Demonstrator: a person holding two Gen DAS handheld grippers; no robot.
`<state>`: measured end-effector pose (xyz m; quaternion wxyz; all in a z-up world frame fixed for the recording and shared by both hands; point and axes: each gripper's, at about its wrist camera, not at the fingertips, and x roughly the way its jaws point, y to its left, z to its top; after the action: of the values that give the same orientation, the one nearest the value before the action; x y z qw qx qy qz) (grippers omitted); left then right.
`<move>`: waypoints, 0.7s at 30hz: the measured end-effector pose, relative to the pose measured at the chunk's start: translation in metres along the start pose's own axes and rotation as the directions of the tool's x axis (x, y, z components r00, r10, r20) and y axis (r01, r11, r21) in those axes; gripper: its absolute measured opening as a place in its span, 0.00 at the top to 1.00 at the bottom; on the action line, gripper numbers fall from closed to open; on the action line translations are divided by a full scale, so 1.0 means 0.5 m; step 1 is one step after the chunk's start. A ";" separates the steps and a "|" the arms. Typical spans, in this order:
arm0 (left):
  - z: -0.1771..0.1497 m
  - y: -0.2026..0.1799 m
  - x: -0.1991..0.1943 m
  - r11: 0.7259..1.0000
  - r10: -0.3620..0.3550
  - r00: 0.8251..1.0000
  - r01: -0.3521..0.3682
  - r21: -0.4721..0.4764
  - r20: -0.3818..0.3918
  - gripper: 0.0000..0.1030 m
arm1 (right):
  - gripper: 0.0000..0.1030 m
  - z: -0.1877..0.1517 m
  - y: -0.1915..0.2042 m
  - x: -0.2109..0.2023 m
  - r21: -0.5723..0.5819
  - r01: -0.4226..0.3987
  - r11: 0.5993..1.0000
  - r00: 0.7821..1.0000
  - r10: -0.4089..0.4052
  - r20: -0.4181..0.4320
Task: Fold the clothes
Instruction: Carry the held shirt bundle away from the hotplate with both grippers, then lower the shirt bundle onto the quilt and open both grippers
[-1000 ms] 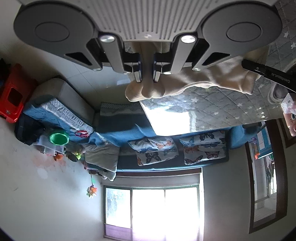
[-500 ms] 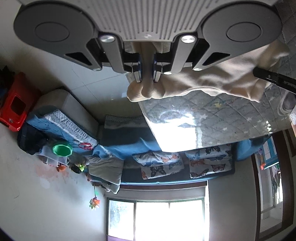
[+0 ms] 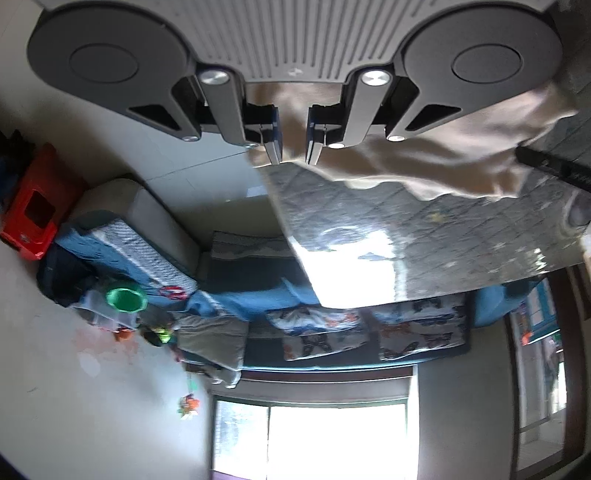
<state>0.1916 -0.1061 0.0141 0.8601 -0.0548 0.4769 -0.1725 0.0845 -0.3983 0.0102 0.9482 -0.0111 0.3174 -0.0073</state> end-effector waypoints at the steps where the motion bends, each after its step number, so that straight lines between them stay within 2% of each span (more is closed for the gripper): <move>1: 0.002 0.003 -0.001 1.000 0.002 1.000 -0.002 -0.001 0.000 0.65 | 0.87 -0.006 0.012 -0.001 -0.018 -0.020 1.000 1.000 0.020 -0.006; 11: -0.015 0.005 -0.031 1.000 -0.020 1.000 0.020 0.016 0.006 0.60 | 0.87 -0.043 0.130 0.005 -0.130 -0.194 0.972 0.980 0.188 -0.060; 17: -0.037 -0.003 -0.034 0.999 -0.032 0.999 0.032 0.029 -0.014 0.59 | 0.85 -0.054 0.155 0.013 -0.184 -0.216 0.959 0.975 0.201 -0.097; 21: -0.047 -0.005 -0.035 0.999 -0.030 0.999 0.031 0.041 -0.018 0.56 | 0.85 -0.016 0.143 0.021 -0.153 -0.216 0.964 0.976 0.207 -0.075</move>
<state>0.1628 -0.1009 0.0161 0.8541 -0.0429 0.4799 -0.1957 0.0885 -0.3270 -0.0045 0.9300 -0.0530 0.3437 0.1190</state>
